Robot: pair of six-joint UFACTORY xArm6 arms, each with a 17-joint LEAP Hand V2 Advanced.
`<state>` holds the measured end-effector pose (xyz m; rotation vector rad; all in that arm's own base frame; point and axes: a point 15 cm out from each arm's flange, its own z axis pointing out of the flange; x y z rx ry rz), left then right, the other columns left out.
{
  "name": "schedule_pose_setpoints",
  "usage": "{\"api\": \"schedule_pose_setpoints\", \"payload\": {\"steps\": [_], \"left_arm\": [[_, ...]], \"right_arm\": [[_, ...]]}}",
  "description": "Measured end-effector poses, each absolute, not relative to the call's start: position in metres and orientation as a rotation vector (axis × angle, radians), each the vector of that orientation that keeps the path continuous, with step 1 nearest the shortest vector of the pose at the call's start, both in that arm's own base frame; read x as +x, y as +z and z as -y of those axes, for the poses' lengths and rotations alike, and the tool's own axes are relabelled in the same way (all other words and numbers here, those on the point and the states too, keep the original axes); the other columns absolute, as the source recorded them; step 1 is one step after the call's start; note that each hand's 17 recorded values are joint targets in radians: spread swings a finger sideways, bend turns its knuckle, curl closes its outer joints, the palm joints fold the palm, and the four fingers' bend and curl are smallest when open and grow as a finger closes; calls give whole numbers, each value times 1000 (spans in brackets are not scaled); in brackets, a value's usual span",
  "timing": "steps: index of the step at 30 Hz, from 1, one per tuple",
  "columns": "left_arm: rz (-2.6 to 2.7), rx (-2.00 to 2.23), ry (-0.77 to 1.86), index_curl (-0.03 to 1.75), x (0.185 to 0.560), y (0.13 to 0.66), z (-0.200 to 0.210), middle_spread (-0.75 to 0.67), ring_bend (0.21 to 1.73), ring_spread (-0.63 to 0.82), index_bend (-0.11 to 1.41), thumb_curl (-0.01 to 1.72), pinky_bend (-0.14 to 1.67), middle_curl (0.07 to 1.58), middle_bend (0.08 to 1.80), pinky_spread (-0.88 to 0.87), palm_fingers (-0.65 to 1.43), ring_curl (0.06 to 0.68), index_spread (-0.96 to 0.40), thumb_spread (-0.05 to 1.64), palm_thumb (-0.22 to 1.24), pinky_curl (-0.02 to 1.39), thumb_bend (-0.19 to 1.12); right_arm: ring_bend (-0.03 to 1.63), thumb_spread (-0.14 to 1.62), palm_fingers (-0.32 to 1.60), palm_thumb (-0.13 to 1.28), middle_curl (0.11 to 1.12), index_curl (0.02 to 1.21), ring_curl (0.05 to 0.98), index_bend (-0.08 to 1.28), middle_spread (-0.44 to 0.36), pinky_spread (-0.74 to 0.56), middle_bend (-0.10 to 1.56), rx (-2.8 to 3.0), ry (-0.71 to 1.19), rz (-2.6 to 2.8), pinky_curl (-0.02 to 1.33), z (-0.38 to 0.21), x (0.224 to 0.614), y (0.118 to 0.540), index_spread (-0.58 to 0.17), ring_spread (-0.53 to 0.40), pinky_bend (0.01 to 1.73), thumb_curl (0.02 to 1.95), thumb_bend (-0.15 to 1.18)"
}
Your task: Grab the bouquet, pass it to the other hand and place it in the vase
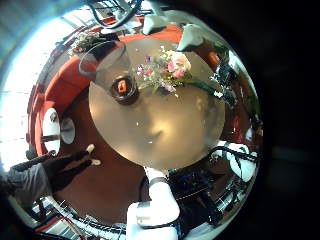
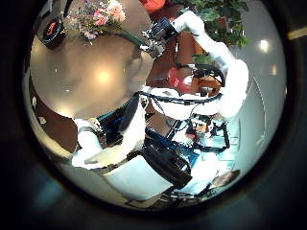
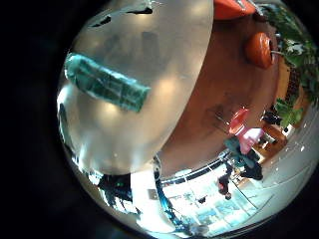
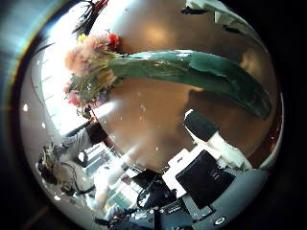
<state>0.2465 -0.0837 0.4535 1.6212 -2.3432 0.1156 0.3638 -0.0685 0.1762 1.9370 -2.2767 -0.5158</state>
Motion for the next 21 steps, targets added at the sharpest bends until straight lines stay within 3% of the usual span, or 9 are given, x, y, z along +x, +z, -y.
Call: {"api": "schedule_pose_setpoints", "payload": {"steps": [12,16,17,19,21], "left_arm": [[2341,1624,114,393,247,454,84,310,567,485,187,322,181,374,201,472,259,168,84,1106,307,257,-22],[2336,1629,110,394,247,453,83,310,567,485,187,322,181,375,200,472,259,168,84,1106,307,258,-22],[2336,1629,110,394,247,453,83,310,567,485,187,322,181,375,200,472,259,168,84,1106,307,258,-22],[2336,1631,109,394,247,453,83,310,567,485,187,322,181,376,200,472,259,168,84,1106,307,258,-22],[2337,1635,107,394,247,454,81,310,567,485,187,322,181,376,200,472,259,168,84,1106,307,258,-22]], "right_arm": [[811,990,398,781,536,524,429,279,-89,84,543,1910,-588,2213,243,55,364,138,-261,-130,500,510,-20],[910,989,643,808,559,522,447,269,-132,-46,580,1915,-588,2198,235,49,366,136,-312,-190,584,514,-16],[984,984,920,820,584,534,467,284,-165,-167,625,1914,-587,2197,258,48,366,136,-358,-217,704,516,-16],[1020,976,1064,842,610,559,485,305,-196,-279,642,1917,-582,2193,294,44,368,137,-397,-234,811,519,-14],[1085,969,1235,882,682,662,543,438,-224,-327,749,1923,-571,2189,380,41,369,139,-430,-246,968,527,-8]]}}
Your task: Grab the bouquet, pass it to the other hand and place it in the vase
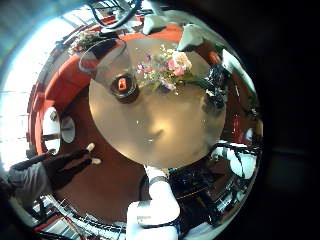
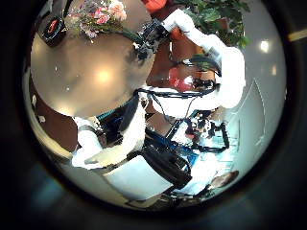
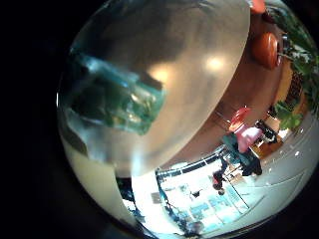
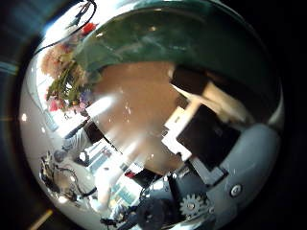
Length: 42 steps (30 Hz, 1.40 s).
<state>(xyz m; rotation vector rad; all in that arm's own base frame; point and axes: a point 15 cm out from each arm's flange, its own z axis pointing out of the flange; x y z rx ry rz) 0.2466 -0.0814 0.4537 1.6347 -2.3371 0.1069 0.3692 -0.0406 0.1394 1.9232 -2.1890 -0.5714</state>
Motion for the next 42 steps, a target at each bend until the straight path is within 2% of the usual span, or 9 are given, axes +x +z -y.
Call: {"api": "schedule_pose_setpoints", "payload": {"steps": [3,4,5,8,11,17,23,34,42], "left_arm": [[2341,1634,110,394,246,455,82,310,567,485,187,323,181,376,200,472,259,168,84,1108,309,258,-22],[2342,1632,110,394,246,455,82,310,567,485,187,323,181,376,200,472,259,168,84,1108,309,258,-22],[2342,1632,110,394,245,454,82,311,567,485,186,323,180,377,202,472,259,168,84,1109,309,258,-22],[2342,1633,110,394,245,454,82,313,567,485,186,324,181,379,203,472,259,168,84,1109,309,258,-22],[2342,1630,114,394,245,455,83,316,567,485,187,324,181,379,203,472,259,169,84,1109,309,258,-22],[2341,1629,116,395,248,454,84,316,569,485,188,324,182,376,198,472,257,169,84,1109,309,259,-22],[2329,1634,109,395,254,450,83,319,569,485,187,325,179,379,204,473,257,169,84,1110,309,256,-22],[2270,1650,215,401,275,454,87,294,573,468,194,325,174,381,221,457,305,163,73,1110,309,249,-22],[2141,1582,482,410,297,476,104,263,588,450,188,320,182,389,242,445,342,161,57,1111,290,242,-27]], "right_arm": [[1140,958,1223,911,736,733,578,522,-244,-324,820,1935,-542,2201,440,39,373,148,-455,-251,1101,534,-8],[1186,949,1185,958,793,805,610,624,-261,-308,890,1943,-525,2209,493,39,375,153,-470,-260,1207,545,1],[1186,949,1185,958,793,805,610,624,-261,-308,890,1955,-502,2222,493,40,377,159,-470,-260,1207,545,1],[1258,918,1180,1056,885,926,667,827,-264,-267,1057,2026,-342,2308,571,45,400,186,-465,-262,1319,586,16],[1298,909,1161,1134,922,983,700,935,-252,-242,1143,2082,-174,2394,615,52,413,218,-443,-257,1360,630,46],[1354,895,1127,1182,946,1030,745,1036,-219,-201,1237,2102,-113,2435,676,54,385,263,-397,-246,1382,703,57],[1380,887,1111,1182,942,1040,769,1081,-190,-181,1289,2120,-16,2546,729,74,378,341,-353,-234,1370,771,45],[1400,874,1119,1186,910,1025,783,1115,-158,-165,1327,2410,-272,2900,806,47,383,451,-300,-219,1327,886,31],[1407,866,1122,1184,887,1007,784,1134,-148,-163,1344,2741,-762,3058,856,25,384,514,-275,-213,1299,964,18]]}}
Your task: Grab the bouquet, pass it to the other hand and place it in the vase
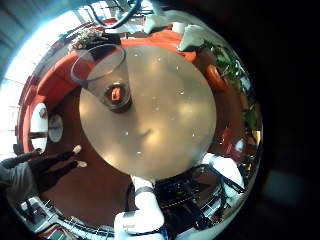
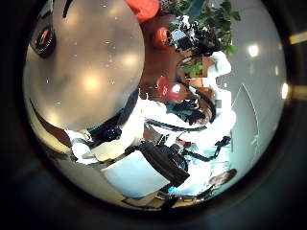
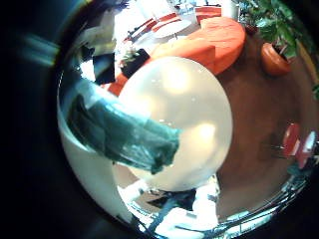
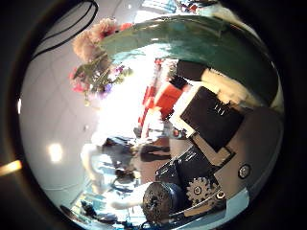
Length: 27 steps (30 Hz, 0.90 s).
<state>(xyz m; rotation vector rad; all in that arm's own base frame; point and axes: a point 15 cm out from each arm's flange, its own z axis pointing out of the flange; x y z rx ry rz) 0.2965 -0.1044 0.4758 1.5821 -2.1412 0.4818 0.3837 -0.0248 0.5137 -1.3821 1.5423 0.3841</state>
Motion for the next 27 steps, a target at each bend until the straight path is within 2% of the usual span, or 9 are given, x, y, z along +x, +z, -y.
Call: {"api": "schedule_pose_setpoints", "payload": {"steps": [8,14,27], "left_arm": [[1978,1425,834,392,322,516,135,282,609,451,163,309,199,385,218,444,295,164,96,1081,222,261,-34],[1834,1333,1045,370,342,546,143,315,621,465,157,311,221,375,193,452,249,167,134,1035,202,282,-30],[1736,1176,1054,345,343,561,170,373,638,493,167,323,247,359,194,466,197,171,175,974,213,313,-26]], "right_arm": [[1418,862,1121,1175,871,992,781,1145,-143,-165,1355,-1331,726,-1216,896,-4,375,515,-261,-209,1274,1026,5],[1421,860,1118,1182,858,981,778,1157,-139,-170,1366,-1417,918,-1000,931,-58,364,509,-252,-208,1249,1076,3],[1427,864,1117,1167,844,963,781,1171,-137,-180,1382,-1578,1081,-850,987,-146,343,504,-242,-209,1215,1151,-3]]}}
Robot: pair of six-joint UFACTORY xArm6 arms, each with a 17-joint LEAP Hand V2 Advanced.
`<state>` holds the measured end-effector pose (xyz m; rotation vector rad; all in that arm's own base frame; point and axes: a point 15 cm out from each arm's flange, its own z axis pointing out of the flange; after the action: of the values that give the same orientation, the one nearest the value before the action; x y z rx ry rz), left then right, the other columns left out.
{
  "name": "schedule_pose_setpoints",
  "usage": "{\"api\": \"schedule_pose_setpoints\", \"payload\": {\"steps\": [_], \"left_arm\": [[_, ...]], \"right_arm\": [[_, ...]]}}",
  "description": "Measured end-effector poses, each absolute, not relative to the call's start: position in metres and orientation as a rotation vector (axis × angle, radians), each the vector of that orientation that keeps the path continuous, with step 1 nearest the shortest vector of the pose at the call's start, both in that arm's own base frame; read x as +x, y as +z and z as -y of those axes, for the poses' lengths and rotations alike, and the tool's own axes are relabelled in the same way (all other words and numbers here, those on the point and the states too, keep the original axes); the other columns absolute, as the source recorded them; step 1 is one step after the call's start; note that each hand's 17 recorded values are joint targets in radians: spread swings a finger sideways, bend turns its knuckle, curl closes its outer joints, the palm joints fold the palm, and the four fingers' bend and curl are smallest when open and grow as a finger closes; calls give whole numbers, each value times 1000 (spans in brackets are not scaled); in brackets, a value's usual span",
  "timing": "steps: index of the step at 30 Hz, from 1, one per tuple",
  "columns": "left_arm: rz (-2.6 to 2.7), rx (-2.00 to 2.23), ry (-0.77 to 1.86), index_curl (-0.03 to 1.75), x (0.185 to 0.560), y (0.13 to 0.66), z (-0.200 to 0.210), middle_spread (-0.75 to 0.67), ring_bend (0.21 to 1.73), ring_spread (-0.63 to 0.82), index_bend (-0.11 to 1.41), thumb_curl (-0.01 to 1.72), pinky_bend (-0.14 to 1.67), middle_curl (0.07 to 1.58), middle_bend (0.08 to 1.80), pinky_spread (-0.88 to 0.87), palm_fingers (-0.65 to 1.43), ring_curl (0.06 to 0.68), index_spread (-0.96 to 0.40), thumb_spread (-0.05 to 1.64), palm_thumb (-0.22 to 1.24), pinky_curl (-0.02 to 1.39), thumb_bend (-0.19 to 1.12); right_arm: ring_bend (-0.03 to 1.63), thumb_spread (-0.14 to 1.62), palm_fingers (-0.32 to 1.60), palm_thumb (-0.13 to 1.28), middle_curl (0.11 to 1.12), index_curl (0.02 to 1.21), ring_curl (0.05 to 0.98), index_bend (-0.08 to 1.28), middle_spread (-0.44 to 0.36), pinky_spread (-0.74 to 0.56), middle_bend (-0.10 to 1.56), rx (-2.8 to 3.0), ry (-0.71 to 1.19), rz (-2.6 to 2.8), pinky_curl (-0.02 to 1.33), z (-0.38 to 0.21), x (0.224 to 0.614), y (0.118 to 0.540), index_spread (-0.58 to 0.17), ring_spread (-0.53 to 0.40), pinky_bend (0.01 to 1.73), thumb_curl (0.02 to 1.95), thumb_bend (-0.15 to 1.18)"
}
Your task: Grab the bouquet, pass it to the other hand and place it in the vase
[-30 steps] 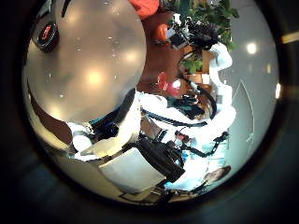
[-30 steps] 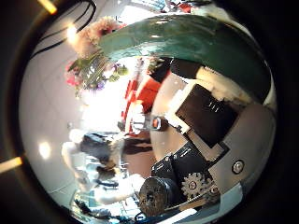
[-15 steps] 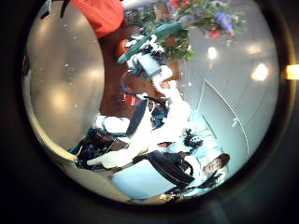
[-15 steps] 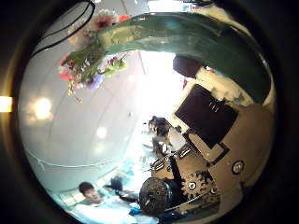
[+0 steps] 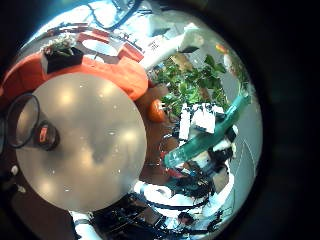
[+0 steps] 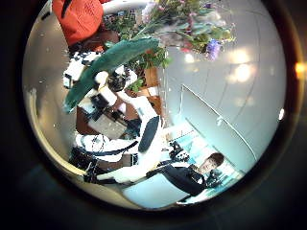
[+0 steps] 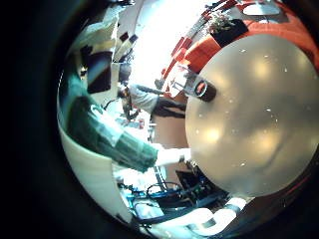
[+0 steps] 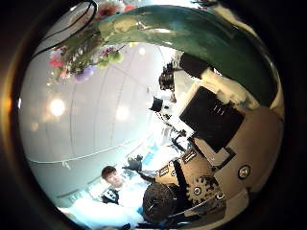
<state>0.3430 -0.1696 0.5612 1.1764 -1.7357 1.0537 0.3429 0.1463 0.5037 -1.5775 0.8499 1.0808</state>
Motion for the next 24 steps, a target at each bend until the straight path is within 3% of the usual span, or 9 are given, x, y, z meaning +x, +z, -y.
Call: {"api": "schedule_pose_setpoints", "payload": {"steps": [11,16,19,22,24], "left_arm": [[1656,1055,1043,322,333,581,189,410,657,510,151,330,253,362,217,470,197,175,199,957,235,324,-27],[1598,1026,1030,310,333,586,187,322,660,490,157,342,240,400,368,442,354,163,180,957,294,315,-14],[1539,1024,982,305,332,586,190,158,715,317,139,362,282,479,563,289,590,172,111,977,413,328,12],[1478,993,907,255,329,584,189,-6,905,-10,78,398,603,542,697,12,981,218,15,989,584,410,60],[1455,987,873,243,330,583,189,-98,1047,-184,116,416,787,612,753,-139,1076,291,-48,987,662,498,69]], "right_arm": [[1426,870,1118,1157,834,950,781,1178,-135,-189,1388,-1733,1081,-858,1032,-186,333,482,-237,-209,1196,1204,-3],[1427,873,1117,1154,830,947,781,1177,-135,-192,1392,-1805,1047,-873,1048,-198,331,472,-237,-209,1188,1224,-3],[1427,874,1117,1153,829,946,781,1177,-135,-194,1392,-1839,1018,-894,1054,-200,333,465,-237,-209,1184,1230,-3],[1428,875,1115,1151,827,944,781,1179,-135,-196,1394,-1855,993,-892,1067,-206,335,465,-237,-209,1176,1241,-4],[1429,876,1114,1150,826,944,781,1180,-135,-198,1394,-1856,989,-892,1073,-206,335,465,-237,-209,1173,1246,-4]]}}
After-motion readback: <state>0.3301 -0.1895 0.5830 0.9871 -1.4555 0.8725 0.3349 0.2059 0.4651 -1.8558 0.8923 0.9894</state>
